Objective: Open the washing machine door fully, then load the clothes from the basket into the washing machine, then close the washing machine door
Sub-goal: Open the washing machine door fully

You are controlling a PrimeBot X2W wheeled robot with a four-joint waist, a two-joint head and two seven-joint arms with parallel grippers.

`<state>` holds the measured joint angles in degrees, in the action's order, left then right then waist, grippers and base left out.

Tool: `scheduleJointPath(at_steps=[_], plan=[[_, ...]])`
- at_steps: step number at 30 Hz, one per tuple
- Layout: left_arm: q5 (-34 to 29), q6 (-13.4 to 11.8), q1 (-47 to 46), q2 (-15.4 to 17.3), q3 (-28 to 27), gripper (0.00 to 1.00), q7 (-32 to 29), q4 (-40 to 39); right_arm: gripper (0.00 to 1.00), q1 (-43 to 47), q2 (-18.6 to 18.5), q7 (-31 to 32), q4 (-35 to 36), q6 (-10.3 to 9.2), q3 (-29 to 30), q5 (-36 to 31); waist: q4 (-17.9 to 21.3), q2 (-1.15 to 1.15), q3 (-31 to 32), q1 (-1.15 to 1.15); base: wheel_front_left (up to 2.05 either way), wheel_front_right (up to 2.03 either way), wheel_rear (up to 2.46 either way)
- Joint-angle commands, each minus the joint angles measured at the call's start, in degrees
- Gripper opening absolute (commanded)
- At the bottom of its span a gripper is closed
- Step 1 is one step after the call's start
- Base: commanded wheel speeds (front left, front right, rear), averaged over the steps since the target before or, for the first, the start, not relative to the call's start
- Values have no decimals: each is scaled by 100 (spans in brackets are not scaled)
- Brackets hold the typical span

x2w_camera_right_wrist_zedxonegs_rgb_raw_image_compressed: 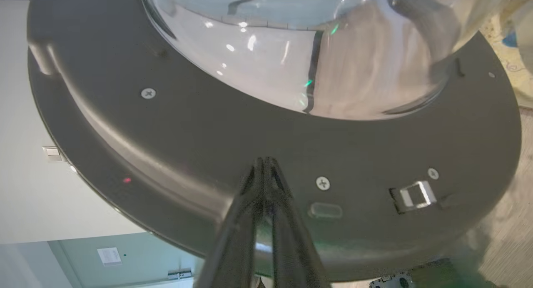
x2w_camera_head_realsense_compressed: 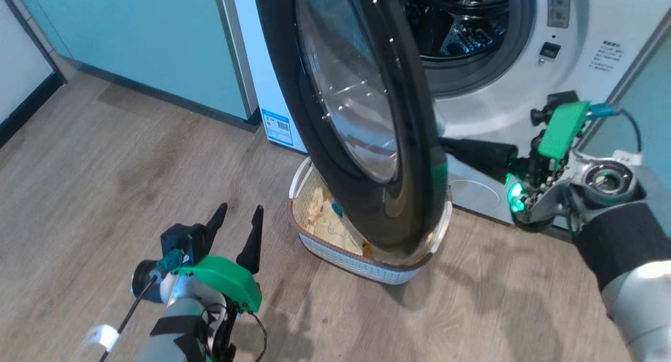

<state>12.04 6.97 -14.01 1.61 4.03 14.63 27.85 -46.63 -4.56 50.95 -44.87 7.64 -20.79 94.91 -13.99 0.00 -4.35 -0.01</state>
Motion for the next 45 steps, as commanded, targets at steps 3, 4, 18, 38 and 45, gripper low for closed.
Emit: scheduleJointPath(at_steps=[3, 4, 18, 38, 45], plan=[[-47, 26, -104, 130, -194, 100, 37, -243, 0, 9, 149, 4, 257, -15, -120, 144, 8, 0, 77, 1, 0, 0, 0], [-56, 31, -86, 137, -195, 100, 37, -252, 0, 45, 156, -2, 269, -15, -157, 180, 10, 0, 94, 1, 0, 0, 0], [-41, 50, -69, 308, -63, 100, 37, -276, 0, 386, 168, -448, 696, -15, -1390, 1191, -4, 0, 162, 1, 0, 0, 0], [45, 51, -14, 388, -79, 100, 37, -290, 0, 534, 168, -1134, 876, -15, -1640, 1595, 94, 0, 273, 1, 0, 0, 0], [47, 51, 4, 445, -123, 100, 37, -283, 0, 806, 168, -1265, 993, -15, -1238, 1331, 240, 0, 363, 1, 0, 0, 0]])
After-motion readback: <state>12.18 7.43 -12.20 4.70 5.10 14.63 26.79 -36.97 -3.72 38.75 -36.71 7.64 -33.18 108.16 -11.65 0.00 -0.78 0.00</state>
